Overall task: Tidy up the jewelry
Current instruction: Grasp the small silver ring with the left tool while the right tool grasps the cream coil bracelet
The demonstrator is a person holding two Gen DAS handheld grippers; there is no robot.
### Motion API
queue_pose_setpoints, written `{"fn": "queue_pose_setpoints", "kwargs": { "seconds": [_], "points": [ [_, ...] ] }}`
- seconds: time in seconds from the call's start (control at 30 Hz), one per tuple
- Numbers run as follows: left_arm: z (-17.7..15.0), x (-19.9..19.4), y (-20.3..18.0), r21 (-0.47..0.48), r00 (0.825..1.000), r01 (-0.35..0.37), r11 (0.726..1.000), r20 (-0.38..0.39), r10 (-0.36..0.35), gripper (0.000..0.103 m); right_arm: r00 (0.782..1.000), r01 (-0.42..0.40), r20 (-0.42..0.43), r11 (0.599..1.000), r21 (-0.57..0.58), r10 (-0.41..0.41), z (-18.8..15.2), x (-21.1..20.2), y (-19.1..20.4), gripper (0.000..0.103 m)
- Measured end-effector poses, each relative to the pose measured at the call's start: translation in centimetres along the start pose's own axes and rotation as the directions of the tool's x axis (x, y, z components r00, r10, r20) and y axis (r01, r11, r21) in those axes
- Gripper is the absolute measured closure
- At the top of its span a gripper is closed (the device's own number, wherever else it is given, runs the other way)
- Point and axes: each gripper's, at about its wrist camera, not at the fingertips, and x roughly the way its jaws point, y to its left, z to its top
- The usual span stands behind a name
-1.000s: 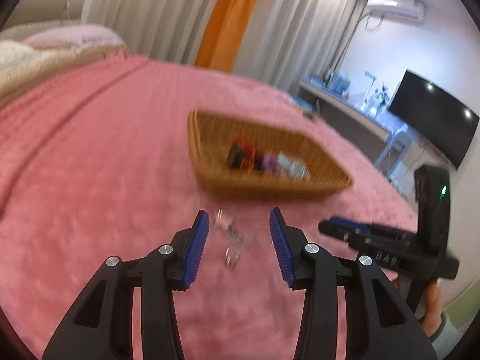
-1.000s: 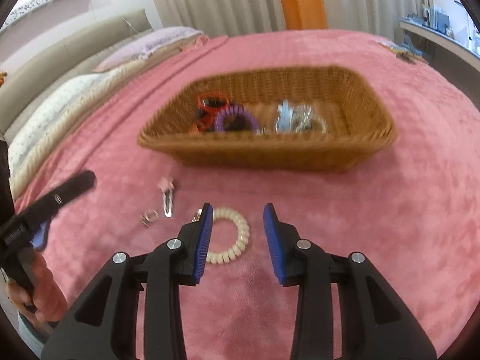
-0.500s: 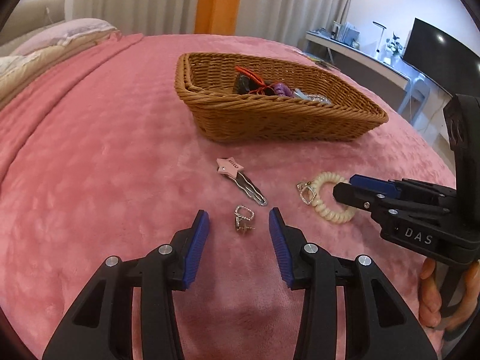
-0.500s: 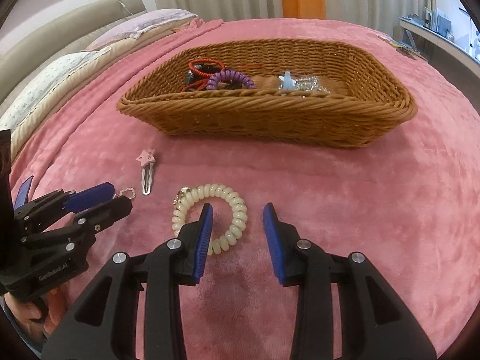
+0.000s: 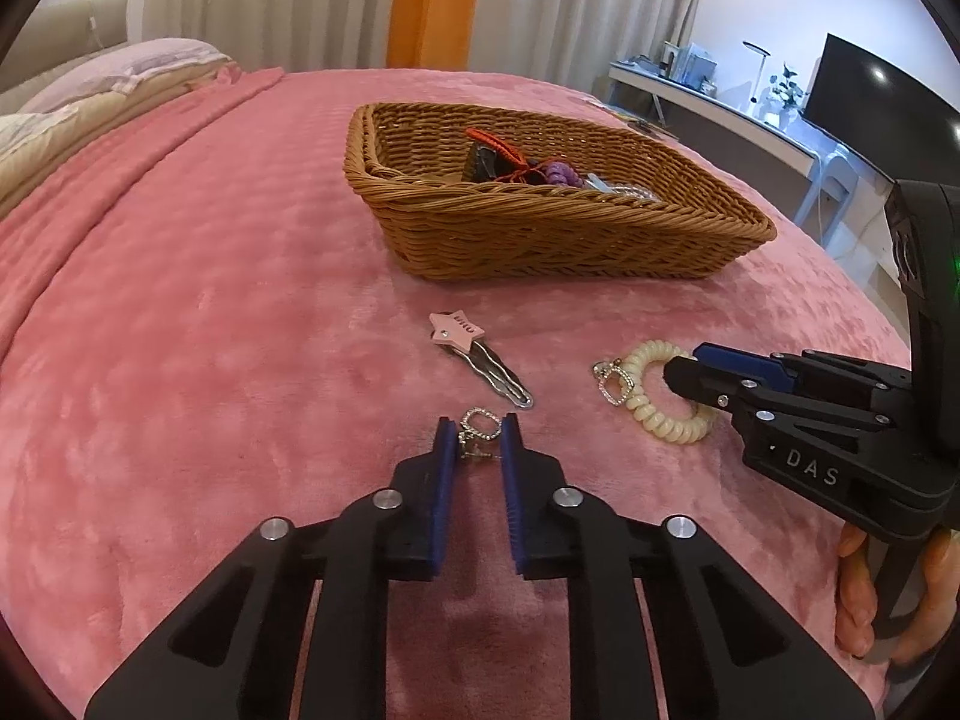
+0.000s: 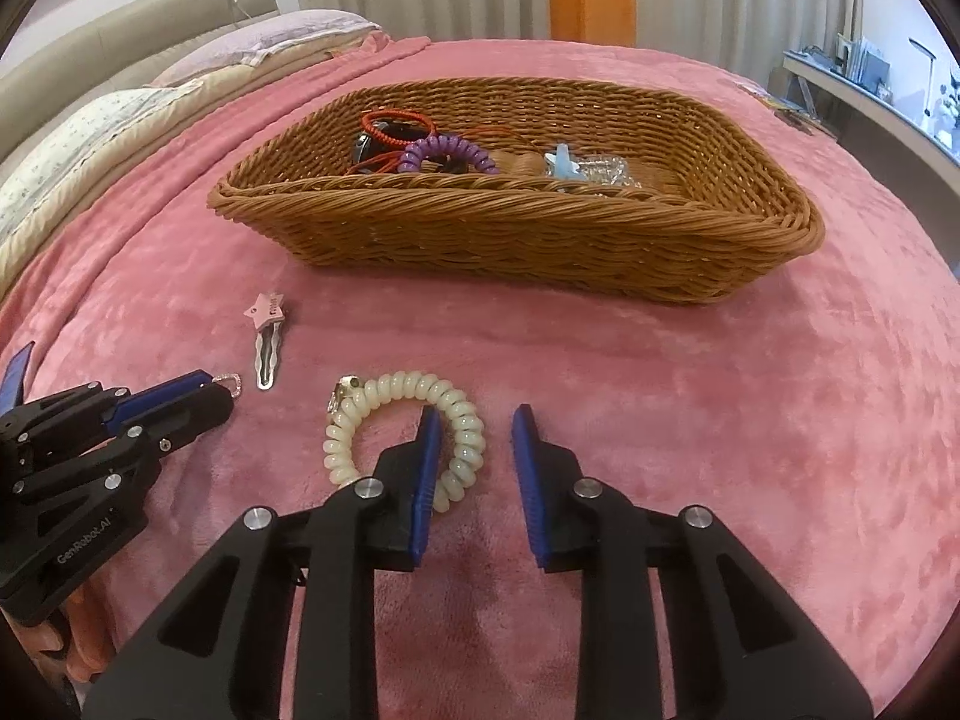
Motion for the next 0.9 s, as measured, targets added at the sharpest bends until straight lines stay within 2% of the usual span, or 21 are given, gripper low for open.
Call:
{"fn": "queue_pose_setpoints", "kwargs": {
  "seconds": [0.1, 0.17, 0.9],
  "points": [
    [0.0, -0.1, -0.1, 0.004, 1.000, 0.001, 1.000, 0.007, -0.001, 0.091, 1.000, -0.005, 0.003, 1.000, -0.011, 0.005, 0.0, -0.1, 0.2, 0.091],
    [0.0, -0.2, -0.1, 0.005, 1.000, 0.002, 1.000, 0.011, -0.002, 0.091, 1.000, -0.004, 0.009, 1.000, -0.024, 0.004, -0.1, -0.1, 0.4, 0.092],
    [-0.3, -1.9, 0.0, 0.005, 0.995, 0.020, 1.000, 0.099, -0.021, 0.091, 0.991, -0.080, 0.108, 0.997, 0.016, 0.078, -0.2, -2.6, -1.0, 0.093]
  ]
}}
